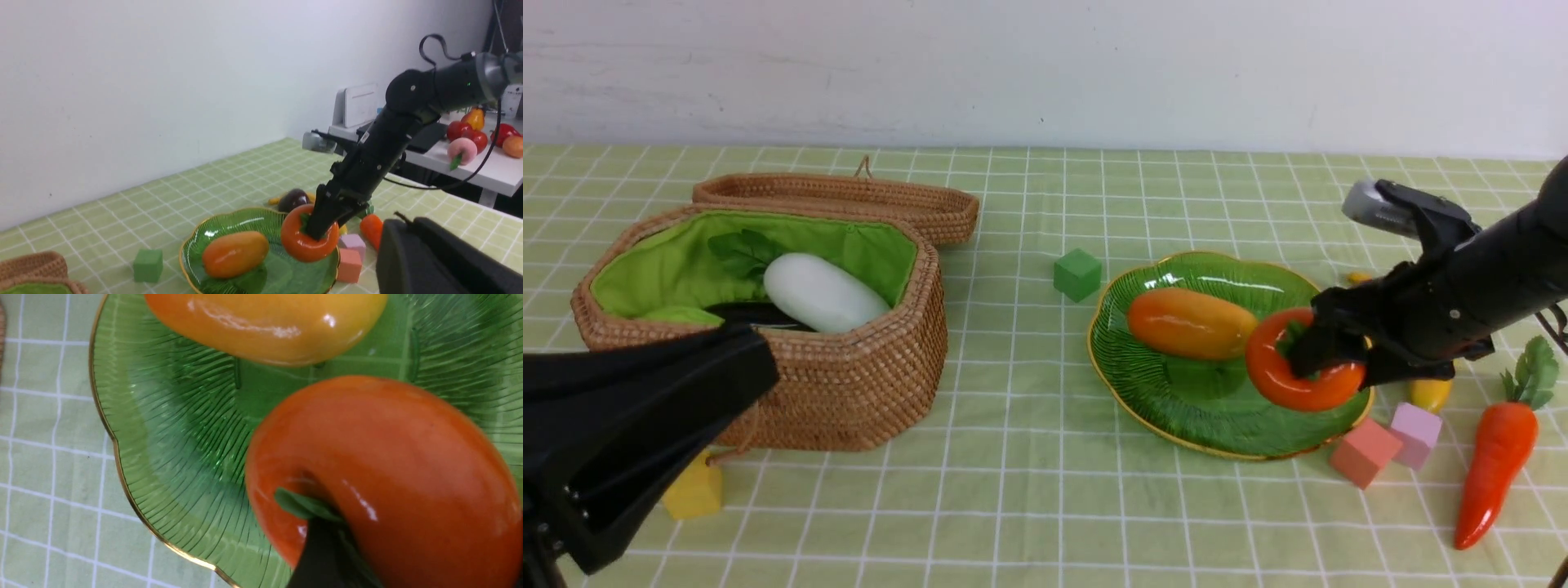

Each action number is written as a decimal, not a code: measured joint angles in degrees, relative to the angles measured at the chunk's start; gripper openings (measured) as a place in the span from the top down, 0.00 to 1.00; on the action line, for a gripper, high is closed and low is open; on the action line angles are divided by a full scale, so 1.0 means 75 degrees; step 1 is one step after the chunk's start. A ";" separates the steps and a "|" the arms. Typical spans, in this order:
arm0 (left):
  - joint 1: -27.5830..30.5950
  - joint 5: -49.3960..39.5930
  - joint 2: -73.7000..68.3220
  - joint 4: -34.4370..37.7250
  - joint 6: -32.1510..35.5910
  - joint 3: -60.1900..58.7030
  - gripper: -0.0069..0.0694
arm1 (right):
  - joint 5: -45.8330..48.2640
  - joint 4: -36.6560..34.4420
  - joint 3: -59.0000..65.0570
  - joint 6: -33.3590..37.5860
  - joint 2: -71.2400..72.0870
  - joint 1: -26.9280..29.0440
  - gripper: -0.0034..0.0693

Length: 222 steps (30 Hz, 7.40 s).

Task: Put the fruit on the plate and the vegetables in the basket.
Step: Grab a tomato with your right arm and place it on the plate on the right, then use the right arm to grab a carrot and put it into the left basket, then use the right arm to grab a banana and put it into the right plate

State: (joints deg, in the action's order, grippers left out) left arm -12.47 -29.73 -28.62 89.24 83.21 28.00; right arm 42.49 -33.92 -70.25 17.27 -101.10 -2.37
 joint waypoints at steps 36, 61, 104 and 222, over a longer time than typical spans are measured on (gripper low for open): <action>0.0000 -0.0634 0.0000 -0.0990 0.0344 0.0000 0.88 | 0.3497 0.2430 -0.0763 -0.1351 0.2709 0.0000 0.84; 0.0000 -0.1390 0.0000 -0.3775 -0.2232 0.0000 0.93 | 0.3233 0.2628 -0.0487 -0.1592 0.2880 0.0000 0.79; 0.0000 -0.0972 0.0000 -0.3111 -0.1997 0.0000 0.92 | 0.0766 0.3880 0.0113 -0.4009 -0.1227 0.1469 0.50; 0.0002 -0.0227 0.1051 -0.4579 -0.4236 -0.0688 0.93 | 0.2692 0.2777 -0.2113 -0.2522 0.0184 0.0938 0.74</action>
State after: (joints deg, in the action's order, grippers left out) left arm -12.46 -31.44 -20.74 54.90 51.44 22.84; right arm 62.69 -13.09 -86.10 -1.65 -99.71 4.66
